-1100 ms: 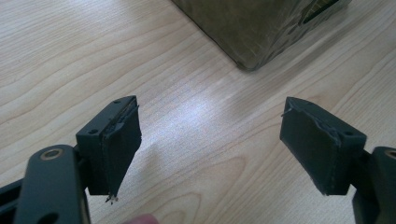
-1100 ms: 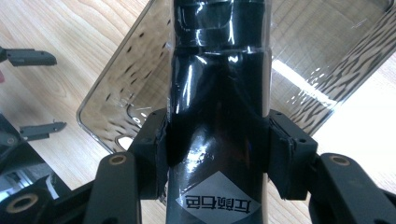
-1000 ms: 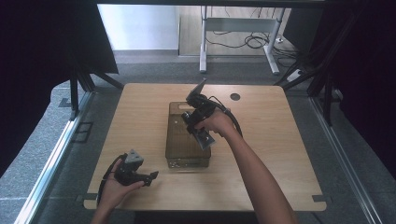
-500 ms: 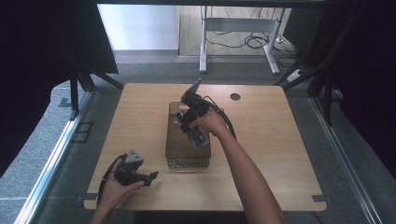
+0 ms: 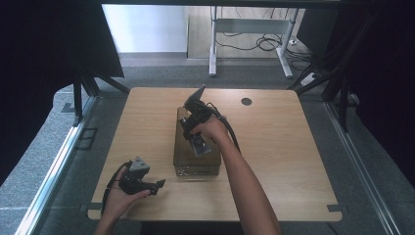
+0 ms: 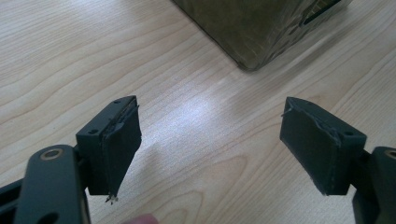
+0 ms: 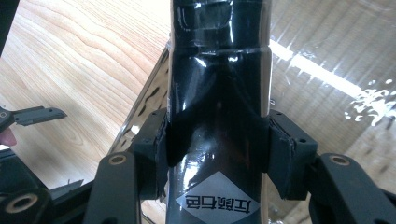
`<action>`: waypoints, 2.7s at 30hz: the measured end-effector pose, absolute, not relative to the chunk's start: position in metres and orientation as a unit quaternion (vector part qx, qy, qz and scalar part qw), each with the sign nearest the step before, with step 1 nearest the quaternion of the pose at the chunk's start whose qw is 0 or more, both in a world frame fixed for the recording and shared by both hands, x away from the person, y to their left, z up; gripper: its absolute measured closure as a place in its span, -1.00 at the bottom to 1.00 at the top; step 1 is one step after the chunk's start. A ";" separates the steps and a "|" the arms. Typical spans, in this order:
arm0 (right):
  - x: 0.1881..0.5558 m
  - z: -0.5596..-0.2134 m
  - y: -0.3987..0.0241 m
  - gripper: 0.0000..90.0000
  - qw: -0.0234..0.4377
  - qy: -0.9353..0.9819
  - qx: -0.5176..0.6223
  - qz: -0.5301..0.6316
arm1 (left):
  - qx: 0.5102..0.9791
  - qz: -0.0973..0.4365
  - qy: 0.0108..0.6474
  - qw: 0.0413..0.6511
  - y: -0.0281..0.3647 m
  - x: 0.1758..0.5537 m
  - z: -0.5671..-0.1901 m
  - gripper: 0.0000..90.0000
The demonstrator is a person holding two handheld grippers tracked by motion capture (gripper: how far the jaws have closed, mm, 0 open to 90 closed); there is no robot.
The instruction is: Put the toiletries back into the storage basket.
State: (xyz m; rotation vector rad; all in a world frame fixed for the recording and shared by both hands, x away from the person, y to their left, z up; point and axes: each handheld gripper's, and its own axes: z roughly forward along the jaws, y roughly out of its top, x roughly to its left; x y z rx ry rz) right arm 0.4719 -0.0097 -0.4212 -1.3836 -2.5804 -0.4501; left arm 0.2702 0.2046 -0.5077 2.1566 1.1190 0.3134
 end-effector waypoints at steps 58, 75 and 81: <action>0.468 -0.493 -0.008 0.02 0.164 -0.738 -0.628 -0.185 | 0.831 0.115 0.425 0.340 0.200 0.270 -0.508 -0.54; 0.463 -0.506 -0.002 -0.01 0.168 -0.727 -0.641 -0.177 | 0.834 0.116 0.422 0.338 0.199 0.271 -0.509 -0.54; 0.461 -0.500 -0.003 -0.07 0.155 -0.734 -0.637 -0.178 | 0.835 0.114 0.419 0.337 0.198 0.271 -0.509 -0.54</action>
